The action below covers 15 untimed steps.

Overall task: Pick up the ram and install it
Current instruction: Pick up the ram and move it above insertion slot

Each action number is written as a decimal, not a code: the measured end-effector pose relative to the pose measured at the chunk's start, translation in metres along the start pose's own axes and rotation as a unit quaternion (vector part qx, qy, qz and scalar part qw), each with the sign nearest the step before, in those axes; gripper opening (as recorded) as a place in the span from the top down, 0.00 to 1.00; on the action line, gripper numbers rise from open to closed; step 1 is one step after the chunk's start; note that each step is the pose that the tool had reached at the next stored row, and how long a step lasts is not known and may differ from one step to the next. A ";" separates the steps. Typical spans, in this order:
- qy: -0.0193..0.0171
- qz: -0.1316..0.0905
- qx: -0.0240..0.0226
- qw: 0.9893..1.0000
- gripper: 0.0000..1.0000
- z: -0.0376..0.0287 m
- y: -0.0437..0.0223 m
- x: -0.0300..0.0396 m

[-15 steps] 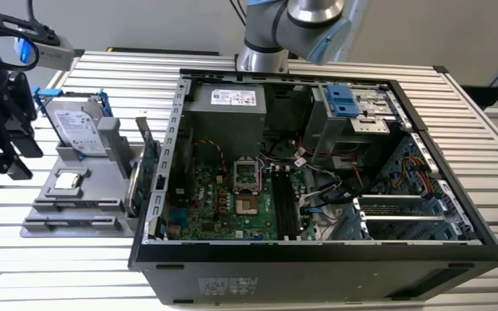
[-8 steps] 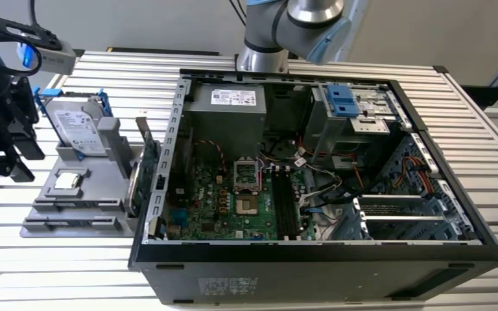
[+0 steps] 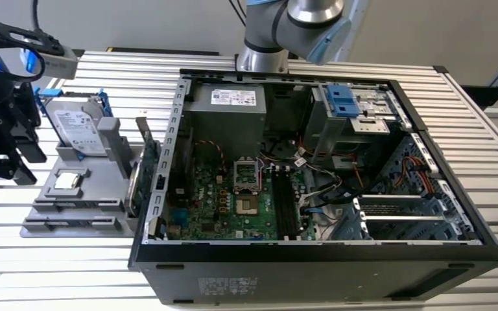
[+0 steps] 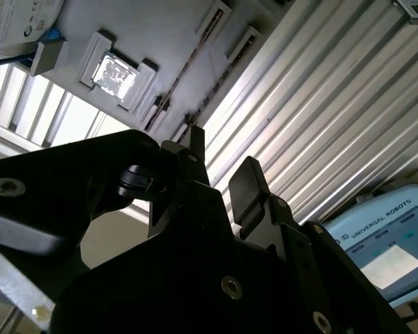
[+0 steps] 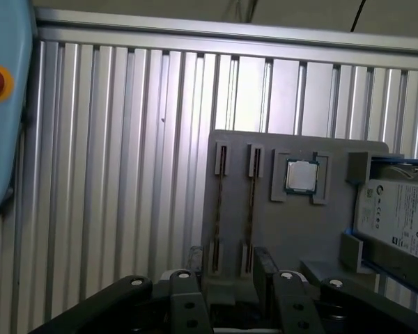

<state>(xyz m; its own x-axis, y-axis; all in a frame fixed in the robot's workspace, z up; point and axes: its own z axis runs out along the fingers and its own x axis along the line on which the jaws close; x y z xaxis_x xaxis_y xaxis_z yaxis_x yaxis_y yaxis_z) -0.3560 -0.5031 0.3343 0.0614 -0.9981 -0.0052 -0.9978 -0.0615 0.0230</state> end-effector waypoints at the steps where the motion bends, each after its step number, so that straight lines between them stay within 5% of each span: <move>1: 0.000 0.000 0.000 1.000 0.00 0.0006 0.0000 0.0000; 15: 0.000 0.000 0.000 1.000 0.00 0.0102 -0.0002 0.0000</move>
<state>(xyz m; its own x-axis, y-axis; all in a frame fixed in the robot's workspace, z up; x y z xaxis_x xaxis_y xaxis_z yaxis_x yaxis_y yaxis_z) -0.3560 -0.5031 0.3241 0.0613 -0.9981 -0.0052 -0.9978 -0.0614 0.0230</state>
